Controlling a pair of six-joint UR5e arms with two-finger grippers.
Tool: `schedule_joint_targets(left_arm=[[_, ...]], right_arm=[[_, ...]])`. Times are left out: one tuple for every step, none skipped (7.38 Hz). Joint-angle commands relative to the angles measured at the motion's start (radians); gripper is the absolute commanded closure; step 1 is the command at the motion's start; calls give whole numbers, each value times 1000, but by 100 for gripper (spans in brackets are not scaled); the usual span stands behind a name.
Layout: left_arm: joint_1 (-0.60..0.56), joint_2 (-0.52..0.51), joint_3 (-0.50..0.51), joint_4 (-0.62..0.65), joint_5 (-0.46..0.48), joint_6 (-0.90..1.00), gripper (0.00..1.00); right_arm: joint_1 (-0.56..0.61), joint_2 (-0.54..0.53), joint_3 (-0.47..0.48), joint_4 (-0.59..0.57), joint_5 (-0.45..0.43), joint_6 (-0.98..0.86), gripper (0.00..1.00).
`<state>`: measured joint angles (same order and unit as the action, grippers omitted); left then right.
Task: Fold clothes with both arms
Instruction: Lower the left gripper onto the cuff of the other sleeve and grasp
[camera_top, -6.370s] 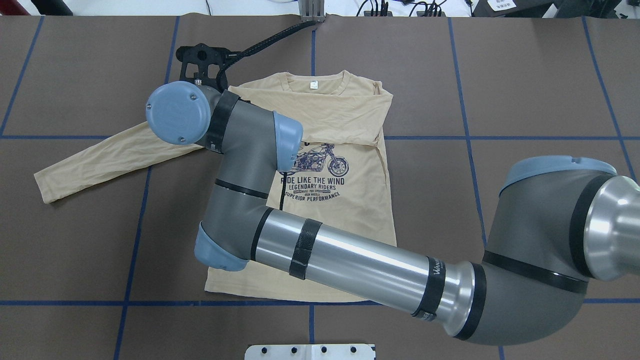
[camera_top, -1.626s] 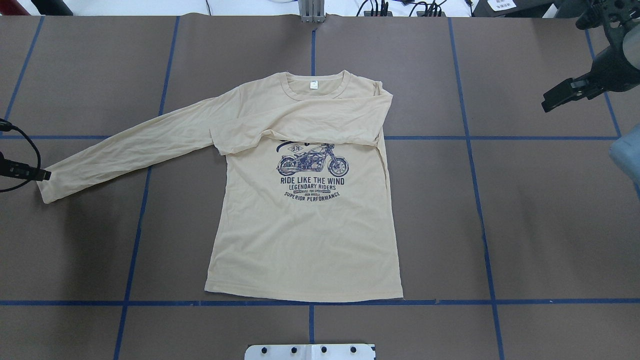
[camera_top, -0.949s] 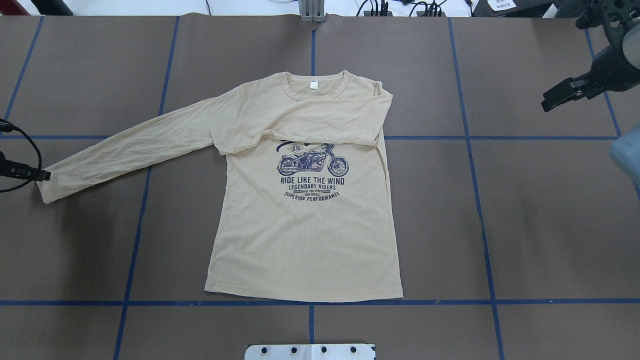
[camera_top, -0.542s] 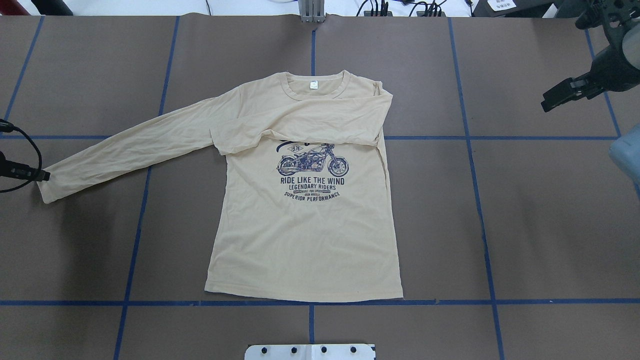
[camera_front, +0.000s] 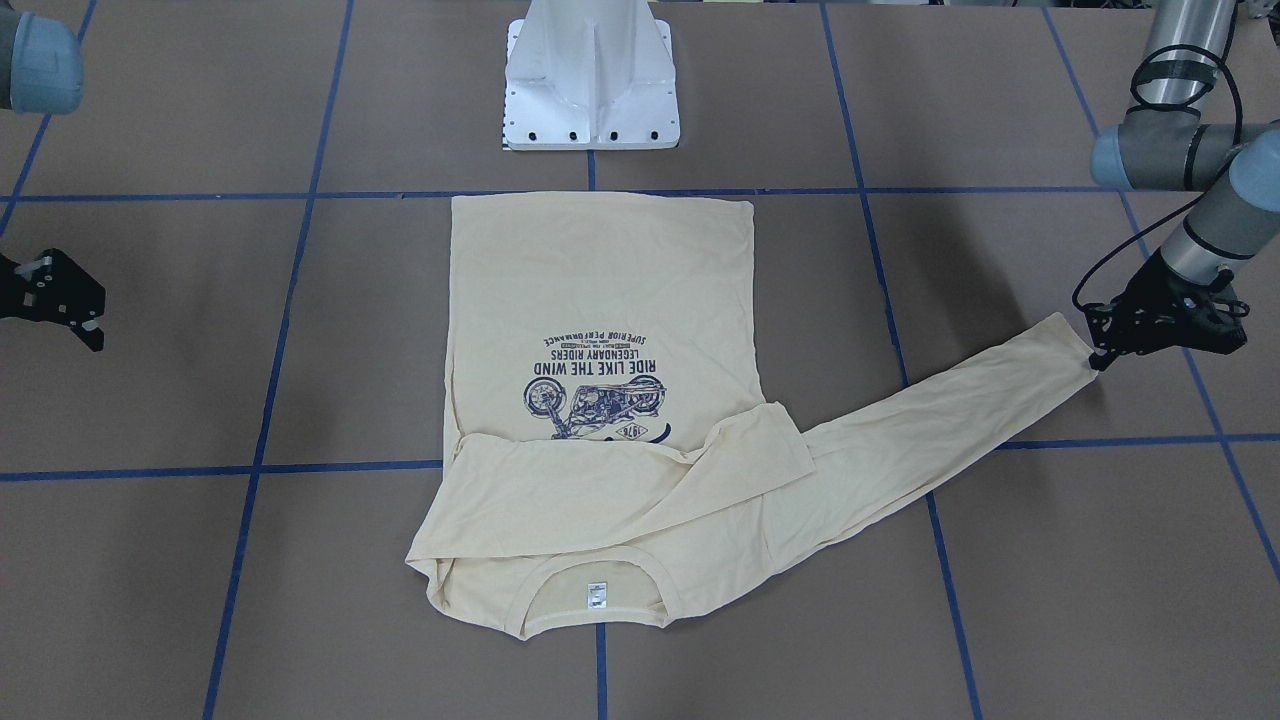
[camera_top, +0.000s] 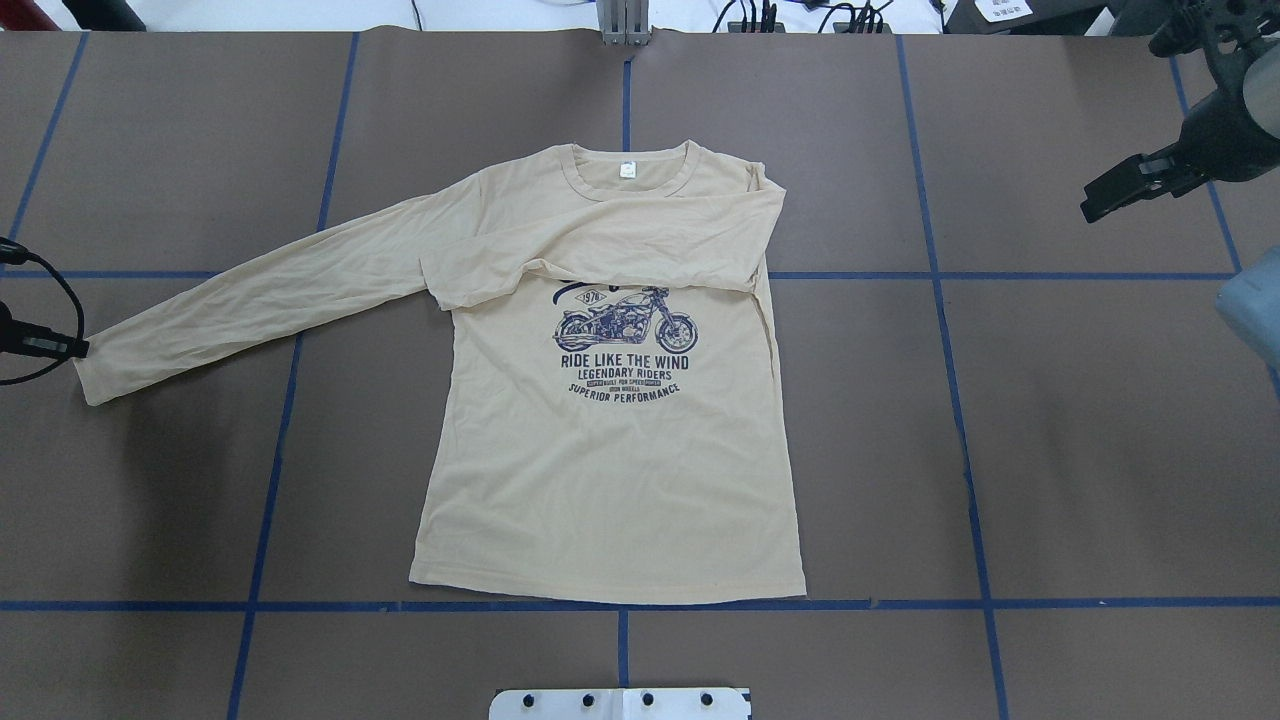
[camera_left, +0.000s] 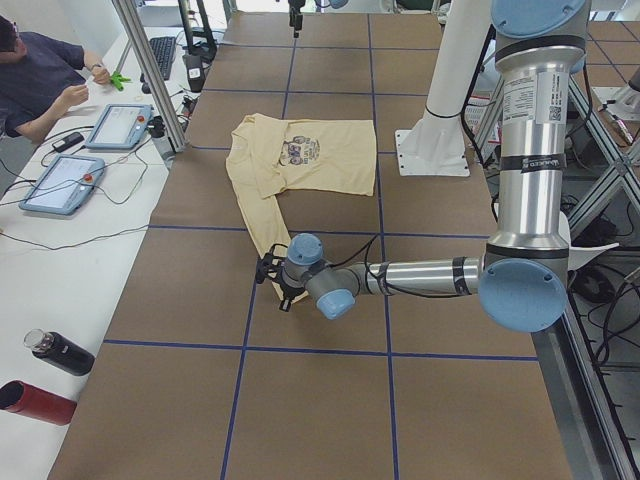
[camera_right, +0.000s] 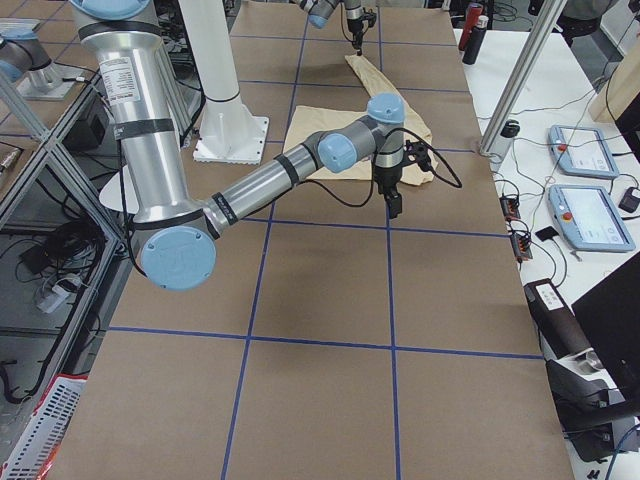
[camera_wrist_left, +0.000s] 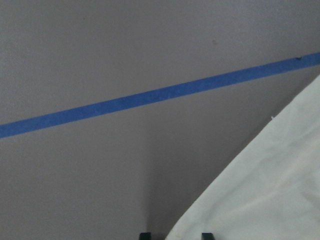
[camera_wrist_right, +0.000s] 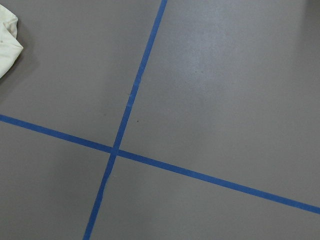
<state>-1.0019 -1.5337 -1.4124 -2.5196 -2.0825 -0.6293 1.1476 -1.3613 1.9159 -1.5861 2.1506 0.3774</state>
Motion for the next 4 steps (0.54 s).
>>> schedule_joint_targets(left_arm=[[-3, 13, -80, 25, -31, 2, 100], [-6, 15, -138, 82, -86, 2, 100], [-4, 0, -230, 214, -91, 2, 100], [-3, -37, -355, 425, -91, 2, 100]], right_arm=[[0, 1, 0, 0, 0, 2, 0], [0, 1, 0, 0, 0, 2, 0], [0, 1, 0, 0, 0, 2, 0], [0, 1, 0, 0, 0, 2, 0]])
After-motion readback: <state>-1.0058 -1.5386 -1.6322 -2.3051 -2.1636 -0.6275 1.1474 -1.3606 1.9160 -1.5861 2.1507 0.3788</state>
